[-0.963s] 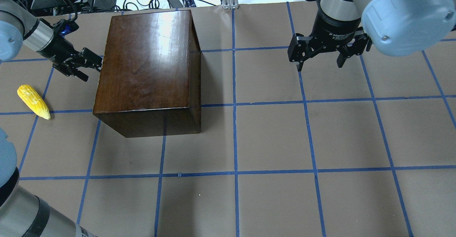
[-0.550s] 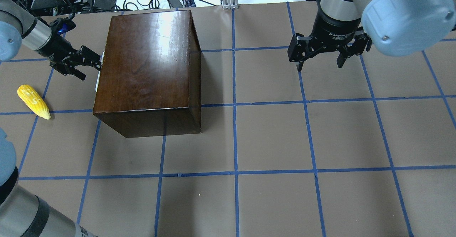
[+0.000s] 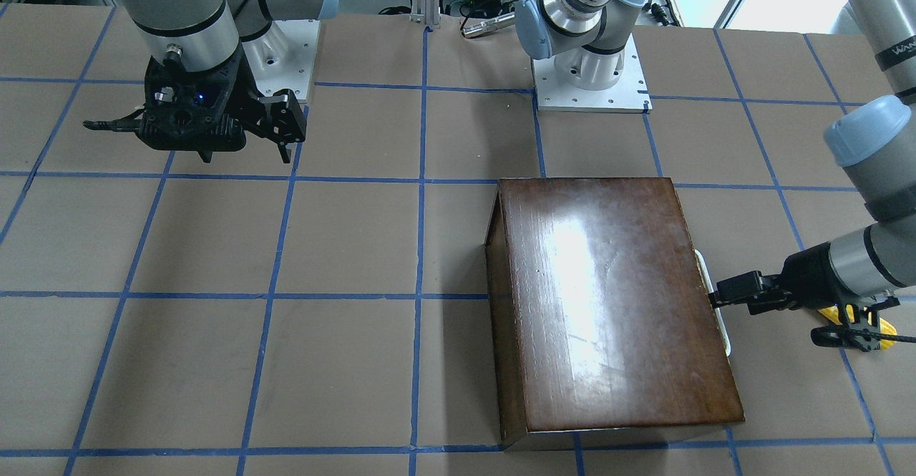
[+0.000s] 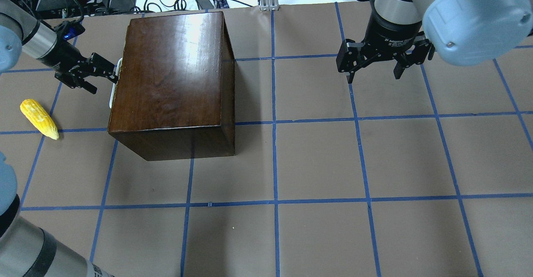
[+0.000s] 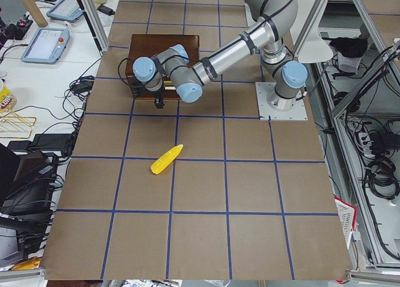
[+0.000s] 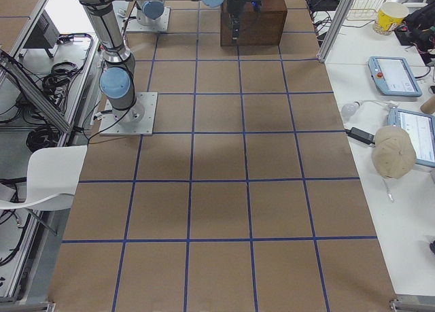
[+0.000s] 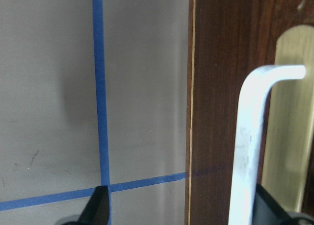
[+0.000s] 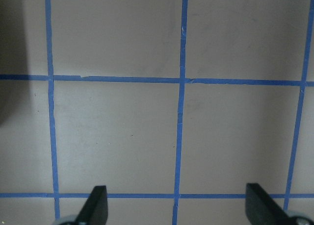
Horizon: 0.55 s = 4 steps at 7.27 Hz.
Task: Open drawer and put corn inside
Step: 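Pull the drawer outward from the cabinet with the left gripper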
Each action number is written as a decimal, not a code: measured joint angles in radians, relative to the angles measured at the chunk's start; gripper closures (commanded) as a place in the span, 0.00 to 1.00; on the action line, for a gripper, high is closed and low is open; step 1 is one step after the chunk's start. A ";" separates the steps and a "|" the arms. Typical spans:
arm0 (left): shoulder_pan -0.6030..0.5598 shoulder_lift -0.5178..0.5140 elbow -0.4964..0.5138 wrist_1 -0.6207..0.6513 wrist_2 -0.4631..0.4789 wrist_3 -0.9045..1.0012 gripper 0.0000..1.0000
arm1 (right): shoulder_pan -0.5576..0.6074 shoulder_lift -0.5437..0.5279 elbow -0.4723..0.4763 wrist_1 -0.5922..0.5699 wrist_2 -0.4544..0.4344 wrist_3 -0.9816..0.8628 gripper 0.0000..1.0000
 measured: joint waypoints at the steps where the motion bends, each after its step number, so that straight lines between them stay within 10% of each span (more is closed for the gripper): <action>1: 0.001 -0.003 0.000 0.004 0.004 0.001 0.00 | 0.000 0.000 0.000 0.000 0.000 0.000 0.00; 4: 0.002 -0.013 -0.003 0.052 0.075 0.002 0.00 | 0.000 0.000 0.000 0.000 0.000 0.000 0.00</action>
